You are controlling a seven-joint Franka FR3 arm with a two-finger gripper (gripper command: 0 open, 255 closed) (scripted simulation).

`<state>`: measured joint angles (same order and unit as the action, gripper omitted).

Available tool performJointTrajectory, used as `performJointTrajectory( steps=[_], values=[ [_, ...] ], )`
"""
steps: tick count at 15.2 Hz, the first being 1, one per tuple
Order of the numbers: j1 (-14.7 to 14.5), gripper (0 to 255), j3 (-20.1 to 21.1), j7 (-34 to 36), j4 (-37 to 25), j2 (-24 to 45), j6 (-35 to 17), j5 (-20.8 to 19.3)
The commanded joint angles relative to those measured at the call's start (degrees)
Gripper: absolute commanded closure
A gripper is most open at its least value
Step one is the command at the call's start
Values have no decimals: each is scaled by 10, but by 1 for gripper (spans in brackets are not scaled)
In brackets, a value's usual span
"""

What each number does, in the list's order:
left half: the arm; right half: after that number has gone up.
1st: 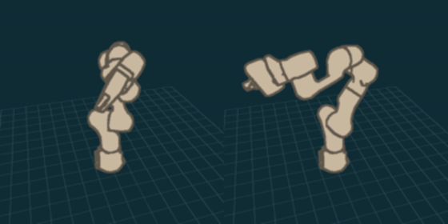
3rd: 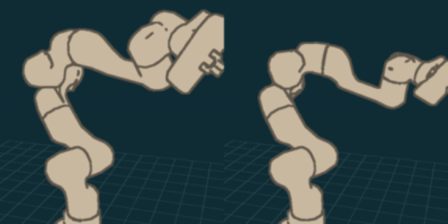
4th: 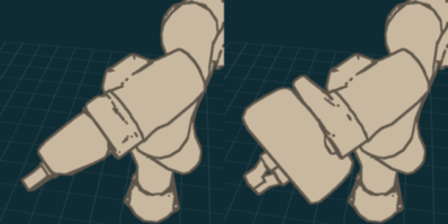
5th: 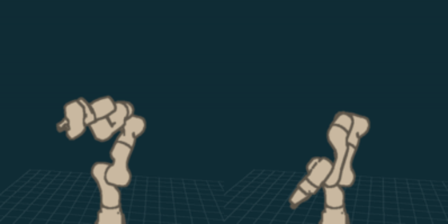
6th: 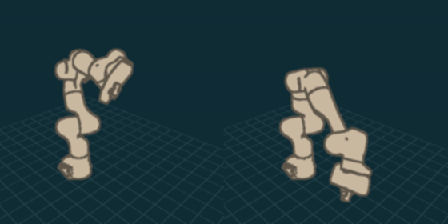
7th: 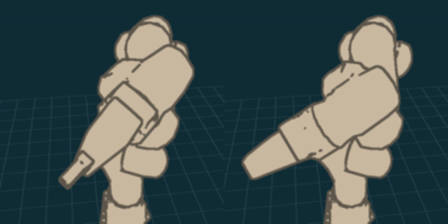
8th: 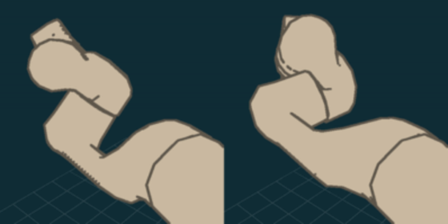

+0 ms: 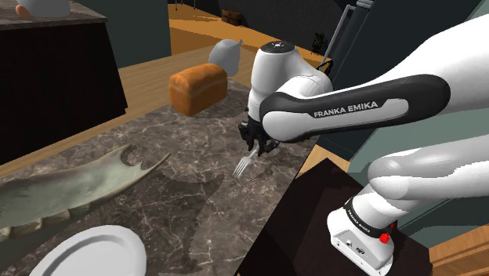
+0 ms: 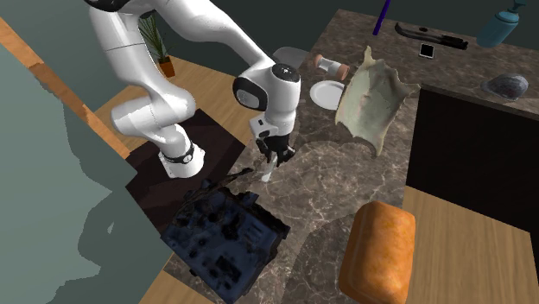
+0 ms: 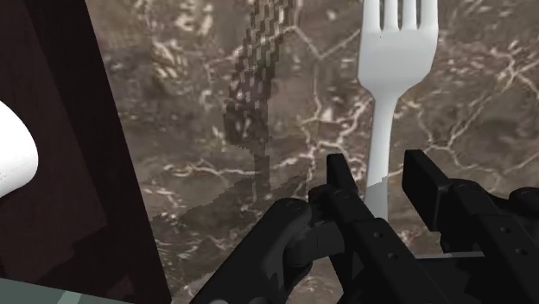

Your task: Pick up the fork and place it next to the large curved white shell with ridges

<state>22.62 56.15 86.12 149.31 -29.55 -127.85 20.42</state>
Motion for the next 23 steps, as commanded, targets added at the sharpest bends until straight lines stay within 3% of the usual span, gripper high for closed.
performJointTrajectory(
  steps=[1, 23],
  values=[
    [-3, 255, -10, -4, -9, -8, 17, -1],
    [-29, 255, -110, -31, -120, -83, 207, -22]
  ],
)
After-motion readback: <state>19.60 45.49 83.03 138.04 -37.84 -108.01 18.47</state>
